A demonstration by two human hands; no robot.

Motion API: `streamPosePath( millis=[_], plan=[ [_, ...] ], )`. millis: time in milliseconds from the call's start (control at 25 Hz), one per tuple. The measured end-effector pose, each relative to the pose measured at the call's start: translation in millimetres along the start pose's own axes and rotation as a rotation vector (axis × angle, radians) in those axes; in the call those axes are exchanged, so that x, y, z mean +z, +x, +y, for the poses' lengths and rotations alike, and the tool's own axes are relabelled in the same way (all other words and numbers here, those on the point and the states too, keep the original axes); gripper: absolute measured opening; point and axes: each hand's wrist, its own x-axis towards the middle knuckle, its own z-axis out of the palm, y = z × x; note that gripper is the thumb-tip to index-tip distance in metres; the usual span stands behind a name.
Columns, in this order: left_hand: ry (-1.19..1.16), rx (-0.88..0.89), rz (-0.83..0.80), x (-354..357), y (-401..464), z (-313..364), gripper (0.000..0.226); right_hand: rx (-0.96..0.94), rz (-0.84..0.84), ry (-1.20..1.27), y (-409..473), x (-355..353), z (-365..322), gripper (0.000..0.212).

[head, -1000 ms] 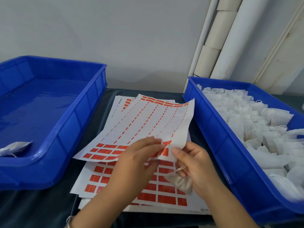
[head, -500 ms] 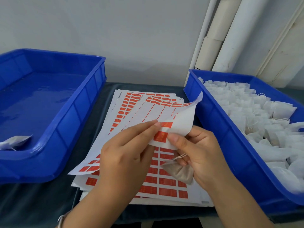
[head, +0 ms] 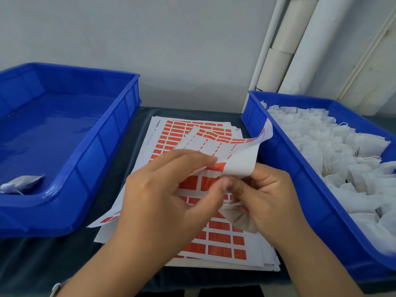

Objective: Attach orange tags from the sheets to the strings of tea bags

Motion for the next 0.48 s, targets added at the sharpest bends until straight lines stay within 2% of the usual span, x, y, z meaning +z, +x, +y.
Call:
streamPosePath(
  millis=[240, 480],
  plan=[
    [0.08, 0.048, -0.069, 3, 5, -2, 0.032, -0.007, -0.013, -0.053, -2, 1, 6, 0.029],
    [0.21, 0.142, -0.098, 9, -2, -10, 0.028, 0.042, -0.012, -0.056, -5, 0, 14, 0.027]
  ],
)
